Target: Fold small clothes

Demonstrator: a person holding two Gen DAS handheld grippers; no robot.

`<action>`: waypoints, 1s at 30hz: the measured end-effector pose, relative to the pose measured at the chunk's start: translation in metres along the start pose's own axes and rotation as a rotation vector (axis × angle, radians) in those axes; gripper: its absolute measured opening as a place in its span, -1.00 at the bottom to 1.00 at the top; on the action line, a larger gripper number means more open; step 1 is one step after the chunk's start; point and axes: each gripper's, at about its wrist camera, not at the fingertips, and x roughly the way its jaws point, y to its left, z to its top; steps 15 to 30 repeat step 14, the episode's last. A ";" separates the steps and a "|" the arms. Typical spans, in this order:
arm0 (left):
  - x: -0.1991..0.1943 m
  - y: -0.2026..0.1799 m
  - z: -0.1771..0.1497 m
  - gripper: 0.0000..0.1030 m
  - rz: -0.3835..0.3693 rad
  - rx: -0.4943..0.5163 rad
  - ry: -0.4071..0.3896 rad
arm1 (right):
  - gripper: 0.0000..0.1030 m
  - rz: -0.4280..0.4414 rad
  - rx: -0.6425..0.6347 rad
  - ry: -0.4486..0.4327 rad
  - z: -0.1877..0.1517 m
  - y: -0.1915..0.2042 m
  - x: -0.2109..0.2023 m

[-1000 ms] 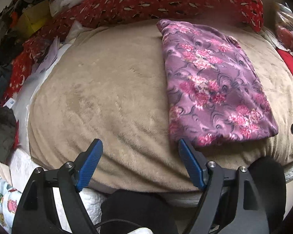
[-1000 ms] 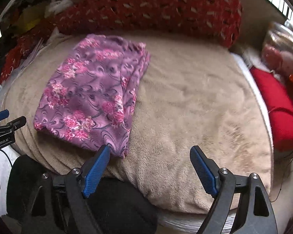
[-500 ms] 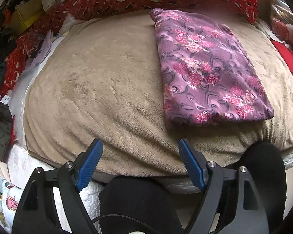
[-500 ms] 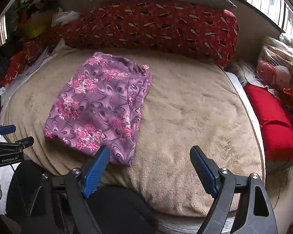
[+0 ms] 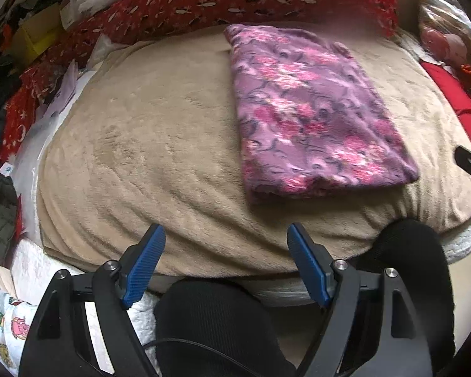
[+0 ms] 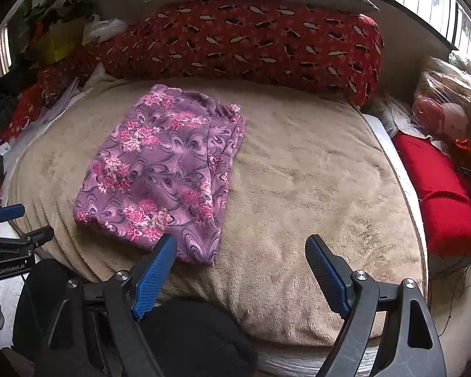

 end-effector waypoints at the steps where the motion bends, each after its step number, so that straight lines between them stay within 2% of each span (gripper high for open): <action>1: -0.003 -0.003 0.000 0.56 -0.015 0.009 -0.002 | 0.66 0.000 0.002 0.001 -0.001 0.000 0.000; 8: -0.016 -0.030 0.002 0.56 -0.038 0.066 -0.025 | 0.66 -0.009 0.011 0.013 -0.005 -0.007 -0.001; 12: -0.014 -0.038 0.001 0.56 -0.021 0.074 0.007 | 0.66 -0.027 0.015 0.010 -0.007 -0.011 -0.003; 14: -0.010 -0.040 0.001 0.56 -0.001 0.076 0.035 | 0.66 -0.054 0.004 0.002 -0.008 -0.012 -0.003; 30: -0.010 -0.040 0.001 0.56 -0.001 0.076 0.035 | 0.66 -0.054 0.004 0.002 -0.008 -0.012 -0.003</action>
